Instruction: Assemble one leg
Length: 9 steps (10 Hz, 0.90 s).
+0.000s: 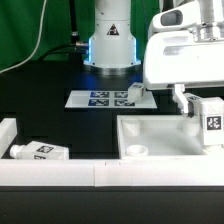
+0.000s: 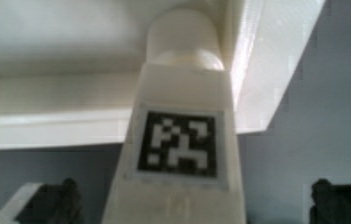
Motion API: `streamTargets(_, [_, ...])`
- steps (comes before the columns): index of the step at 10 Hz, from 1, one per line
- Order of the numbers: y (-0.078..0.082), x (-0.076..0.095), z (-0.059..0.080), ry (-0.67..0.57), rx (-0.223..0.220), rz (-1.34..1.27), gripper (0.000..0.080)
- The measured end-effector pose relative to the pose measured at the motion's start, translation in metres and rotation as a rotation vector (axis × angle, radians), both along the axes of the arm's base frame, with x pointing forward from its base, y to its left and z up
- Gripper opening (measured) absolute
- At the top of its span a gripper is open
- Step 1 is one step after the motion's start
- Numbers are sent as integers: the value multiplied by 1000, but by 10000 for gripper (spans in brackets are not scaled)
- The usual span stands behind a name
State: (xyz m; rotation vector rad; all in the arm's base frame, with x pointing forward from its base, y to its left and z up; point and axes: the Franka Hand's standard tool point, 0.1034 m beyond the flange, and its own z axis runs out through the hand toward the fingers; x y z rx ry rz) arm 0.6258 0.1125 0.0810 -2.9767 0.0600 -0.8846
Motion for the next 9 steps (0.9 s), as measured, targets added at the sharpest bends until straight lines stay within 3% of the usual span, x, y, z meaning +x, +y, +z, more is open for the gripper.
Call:
streamTargets(2, [0, 7, 16, 80, 31, -4, 649])
streamTargets(4, [10, 8, 22, 261, 76, -1, 649])
streamTargets(6, [15, -1, 15, 504, 113, -20, 649])
streamTargets(9, [5, 0, 6, 662, 109, -14, 649])
